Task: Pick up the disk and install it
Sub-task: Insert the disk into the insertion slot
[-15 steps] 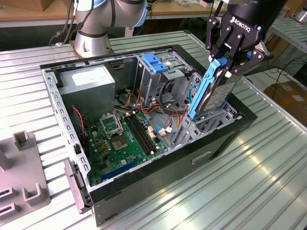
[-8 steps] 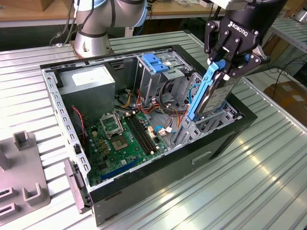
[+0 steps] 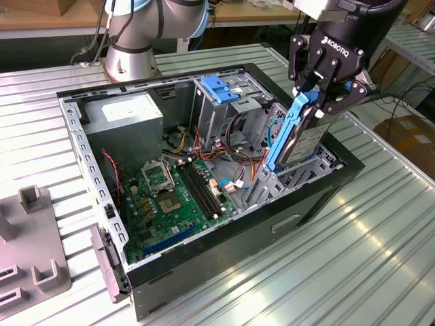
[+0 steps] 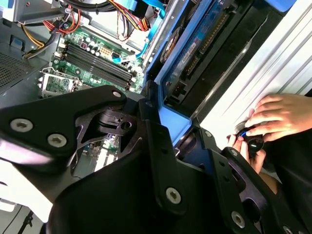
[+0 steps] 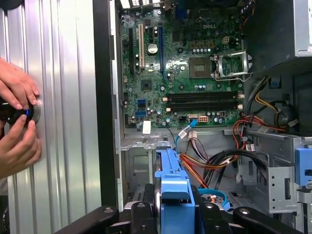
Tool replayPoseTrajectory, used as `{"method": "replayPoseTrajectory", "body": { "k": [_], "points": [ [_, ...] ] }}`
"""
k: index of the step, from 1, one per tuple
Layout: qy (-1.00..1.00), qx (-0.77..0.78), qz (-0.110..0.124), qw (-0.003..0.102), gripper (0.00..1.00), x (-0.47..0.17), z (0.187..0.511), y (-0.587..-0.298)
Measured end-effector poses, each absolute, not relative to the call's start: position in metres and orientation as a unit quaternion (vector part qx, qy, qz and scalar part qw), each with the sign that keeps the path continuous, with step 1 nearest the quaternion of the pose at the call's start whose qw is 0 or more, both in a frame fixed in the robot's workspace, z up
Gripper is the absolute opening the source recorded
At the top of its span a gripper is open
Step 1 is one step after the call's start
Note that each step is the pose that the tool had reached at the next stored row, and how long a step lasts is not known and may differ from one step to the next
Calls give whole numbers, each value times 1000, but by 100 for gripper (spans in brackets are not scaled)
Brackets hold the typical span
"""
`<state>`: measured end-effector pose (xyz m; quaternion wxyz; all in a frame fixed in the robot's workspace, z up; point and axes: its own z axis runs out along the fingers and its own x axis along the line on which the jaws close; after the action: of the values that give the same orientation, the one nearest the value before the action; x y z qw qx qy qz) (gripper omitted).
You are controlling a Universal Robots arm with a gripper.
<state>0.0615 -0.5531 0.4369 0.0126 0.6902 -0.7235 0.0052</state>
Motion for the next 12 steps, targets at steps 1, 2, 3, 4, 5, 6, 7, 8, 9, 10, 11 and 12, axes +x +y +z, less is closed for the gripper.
{"method": "replayPoseTrajectory", "body": {
  "k": [1, 2, 3, 4, 5, 6, 7, 8, 9, 10, 11, 12],
  "points": [
    [-723, 690, 5, 13, 37, 62, 436, -553],
    [-723, 690, 5, 13, 37, 62, 436, -553],
    [-723, 690, 4, 14, 37, 62, 435, -553],
    [-723, 690, 4, 13, 37, 62, 434, -553],
    [-723, 690, 4, 14, 37, 62, 434, -553],
    [-723, 690, 3, 14, 37, 62, 433, -553],
    [-723, 690, 3, 15, 37, 62, 433, -553],
    [-723, 690, 3, 15, 37, 63, 432, -553],
    [-723, 690, 3, 15, 37, 63, 432, -553],
    [-723, 690, 3, 15, 37, 63, 432, -553],
    [-723, 690, 3, 15, 37, 63, 432, -553],
    [-723, 690, 3, 15, 37, 63, 432, -553]
  ]
}}
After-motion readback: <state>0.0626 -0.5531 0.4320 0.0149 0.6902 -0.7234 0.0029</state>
